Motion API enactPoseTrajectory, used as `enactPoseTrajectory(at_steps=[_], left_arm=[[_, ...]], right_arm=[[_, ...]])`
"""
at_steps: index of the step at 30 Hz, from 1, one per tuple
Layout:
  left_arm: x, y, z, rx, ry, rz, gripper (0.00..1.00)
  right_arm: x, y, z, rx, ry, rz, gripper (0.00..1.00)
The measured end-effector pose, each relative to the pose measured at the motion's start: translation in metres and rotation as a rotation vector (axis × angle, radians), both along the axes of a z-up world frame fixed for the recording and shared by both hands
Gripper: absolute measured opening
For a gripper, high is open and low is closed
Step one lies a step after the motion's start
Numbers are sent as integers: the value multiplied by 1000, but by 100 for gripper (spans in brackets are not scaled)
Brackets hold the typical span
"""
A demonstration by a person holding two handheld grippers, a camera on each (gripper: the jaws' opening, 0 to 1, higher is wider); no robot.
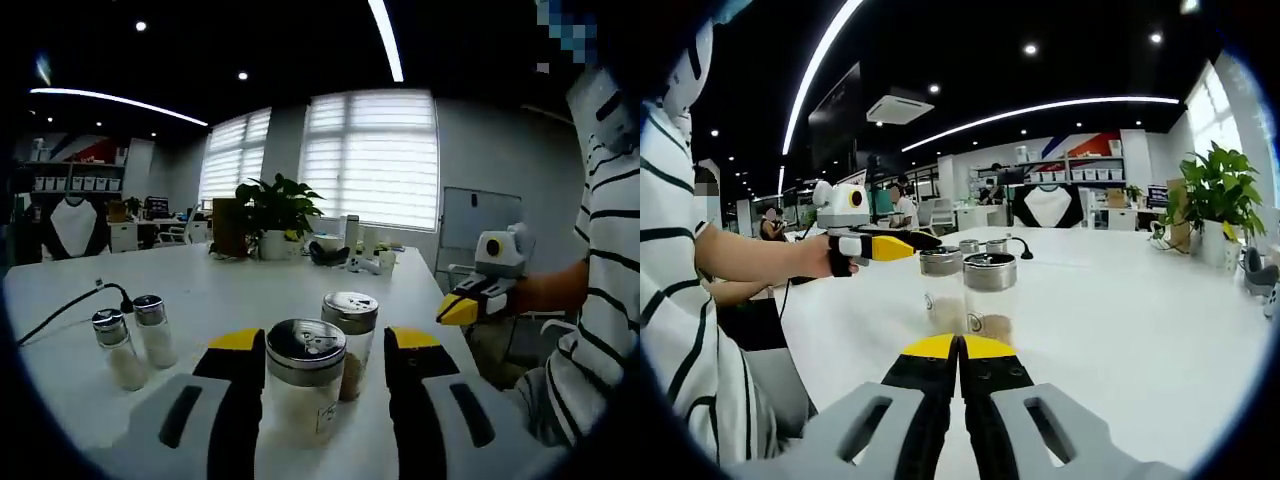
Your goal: Rotate the seasoning bottle until the label or dispensing opening points toward the visible target arrow and the bottle remains upright within the marked orientation range
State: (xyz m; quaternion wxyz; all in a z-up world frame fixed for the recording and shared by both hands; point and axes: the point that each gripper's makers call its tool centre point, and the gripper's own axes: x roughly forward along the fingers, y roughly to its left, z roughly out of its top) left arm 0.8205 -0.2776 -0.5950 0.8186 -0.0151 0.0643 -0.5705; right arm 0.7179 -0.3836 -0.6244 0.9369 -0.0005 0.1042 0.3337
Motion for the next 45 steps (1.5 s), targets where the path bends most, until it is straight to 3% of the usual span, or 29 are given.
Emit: enactPoseTrajectory(at_steps=[10,20,27,45], left_arm=[[3,-5,-3,-34,53,-25,47],[9,-5,-6,5,41,-31,38],[8,-6,-8,19,28,-28,38],[9,-6,-9,4,51,82,38]], right_arm=[[-2,2,-1,-2,4,7,0],[-2,4,1,-8,1,13,0],[0,3,1,-11,0,10,0],[2,-4,2,7,-1,-26,0]])
